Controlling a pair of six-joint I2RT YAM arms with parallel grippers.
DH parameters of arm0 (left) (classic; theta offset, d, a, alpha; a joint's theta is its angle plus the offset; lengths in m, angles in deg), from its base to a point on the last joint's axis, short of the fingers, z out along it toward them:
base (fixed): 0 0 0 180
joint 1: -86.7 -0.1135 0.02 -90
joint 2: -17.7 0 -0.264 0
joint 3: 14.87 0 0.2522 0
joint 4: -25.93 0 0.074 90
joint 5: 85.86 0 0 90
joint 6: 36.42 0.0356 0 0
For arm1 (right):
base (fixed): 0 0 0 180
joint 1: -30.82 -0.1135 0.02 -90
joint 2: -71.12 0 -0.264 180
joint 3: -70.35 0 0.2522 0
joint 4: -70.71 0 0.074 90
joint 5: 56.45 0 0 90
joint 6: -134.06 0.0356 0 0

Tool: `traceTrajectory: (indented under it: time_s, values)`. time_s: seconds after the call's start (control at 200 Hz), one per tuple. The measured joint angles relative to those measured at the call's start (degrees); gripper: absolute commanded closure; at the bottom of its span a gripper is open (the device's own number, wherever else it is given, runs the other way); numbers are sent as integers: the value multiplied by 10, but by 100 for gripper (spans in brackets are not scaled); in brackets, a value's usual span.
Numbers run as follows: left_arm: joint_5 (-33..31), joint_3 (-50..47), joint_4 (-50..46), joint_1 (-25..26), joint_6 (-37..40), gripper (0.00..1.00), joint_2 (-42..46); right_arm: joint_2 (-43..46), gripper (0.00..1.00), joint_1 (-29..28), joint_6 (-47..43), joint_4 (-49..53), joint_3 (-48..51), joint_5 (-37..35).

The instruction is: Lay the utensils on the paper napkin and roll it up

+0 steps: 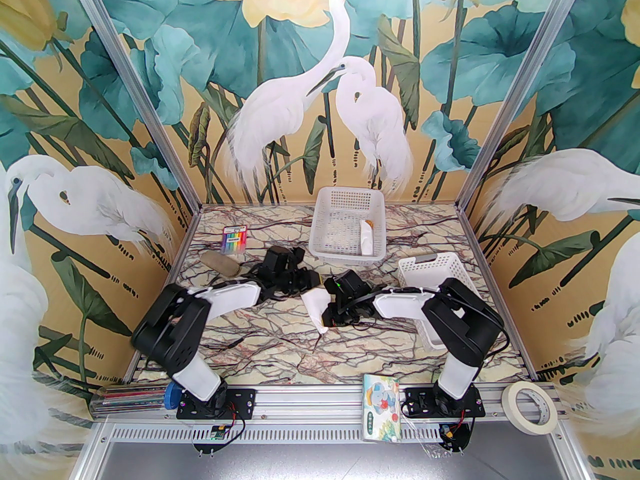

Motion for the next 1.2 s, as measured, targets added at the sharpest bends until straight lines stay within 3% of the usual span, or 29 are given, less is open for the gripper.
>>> traceTrajectory:
  time_s: [0.175, 0.34, 0.675, 1.195]
  values:
    - [-19, -26, -30, -33, 16, 53, 106, 15, 100, 14, 6, -45, 41, 30]
    - [-36, -95, -47, -38, 7, 51, 162, 19, 100, 31, 28, -101, 76, 66]
    - [-40, -224, -9, -26, -68, 47, 182, 21, 100, 36, 73, -207, 129, 92]
    - [-45, -262, 108, -7, -150, 44, 184, 72, 100, 38, 65, -290, 185, 74]
